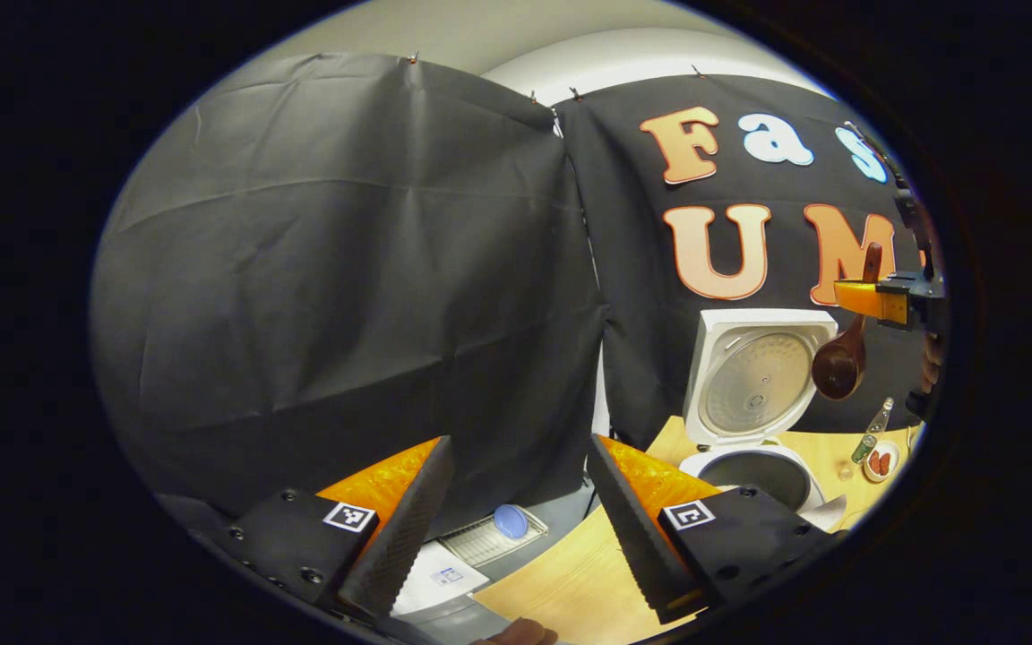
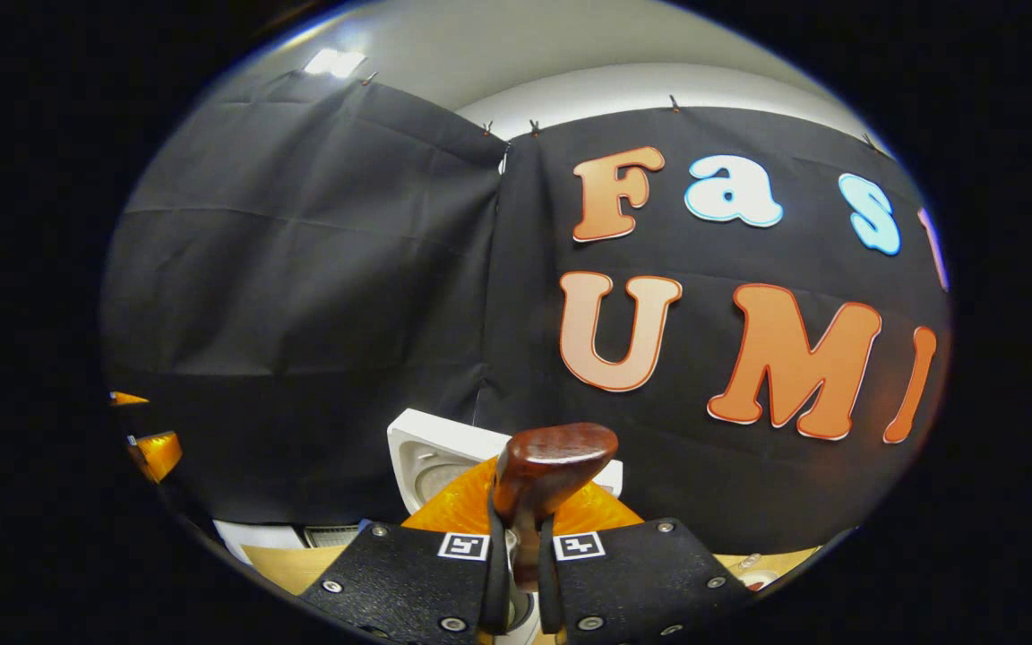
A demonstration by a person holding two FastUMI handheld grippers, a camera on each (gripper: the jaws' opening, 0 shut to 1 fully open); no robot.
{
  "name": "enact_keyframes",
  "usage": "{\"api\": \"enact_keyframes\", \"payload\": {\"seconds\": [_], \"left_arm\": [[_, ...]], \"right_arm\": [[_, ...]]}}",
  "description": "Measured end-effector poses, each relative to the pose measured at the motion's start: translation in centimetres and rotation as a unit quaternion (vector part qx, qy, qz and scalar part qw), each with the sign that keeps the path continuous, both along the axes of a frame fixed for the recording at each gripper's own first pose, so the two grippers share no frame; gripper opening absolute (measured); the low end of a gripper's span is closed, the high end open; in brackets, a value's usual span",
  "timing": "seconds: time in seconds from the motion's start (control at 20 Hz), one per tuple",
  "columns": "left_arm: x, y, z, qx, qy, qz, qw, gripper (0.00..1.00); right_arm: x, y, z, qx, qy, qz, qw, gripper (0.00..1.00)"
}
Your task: Close the left gripper, press the button to open the rice cooker; take a wooden spoon from the chopstick holder with the right hand, scoop a spoonful of rice and pour it into the rice cooker, then put the wooden spoon back into the chopstick holder.
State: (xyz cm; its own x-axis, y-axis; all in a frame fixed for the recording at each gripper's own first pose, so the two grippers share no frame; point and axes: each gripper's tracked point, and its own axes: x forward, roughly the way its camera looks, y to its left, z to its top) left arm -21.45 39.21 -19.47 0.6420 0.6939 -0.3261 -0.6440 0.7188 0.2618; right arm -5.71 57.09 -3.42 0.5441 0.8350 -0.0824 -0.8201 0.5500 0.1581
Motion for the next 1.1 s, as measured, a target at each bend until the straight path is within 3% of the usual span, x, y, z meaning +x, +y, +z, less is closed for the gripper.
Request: {"api": "enact_keyframes", "payload": {"seconds": [0.2, 0.55, 0.95, 1.1], "left_arm": [[2.6, -4.2, 0.3, -0.008, -0.005, -0.031, 0.999, 0.99], [6.9, -13.5, 0.9, -0.014, -0.008, -0.097, 0.995, 1.0], [9.8, -20.9, 1.6, -0.01, -0.004, -0.147, 0.989, 0.99], [10.1, -21.3, 1.9, -0.009, 0.002, -0.137, 0.99, 0.99]], "right_arm": [[1.7, -7.5, -1.5, 0.021, 0.06, -0.028, 0.998, 0.12], [5.2, -22.0, -7.6, 0.011, 0.126, -0.122, 0.984, 0.12], [7.5, -39.0, -17.2, -0.033, 0.194, -0.238, 0.951, 0.12], [7.5, -44.3, -20.6, -0.038, 0.219, -0.266, 0.938, 0.12]]}}
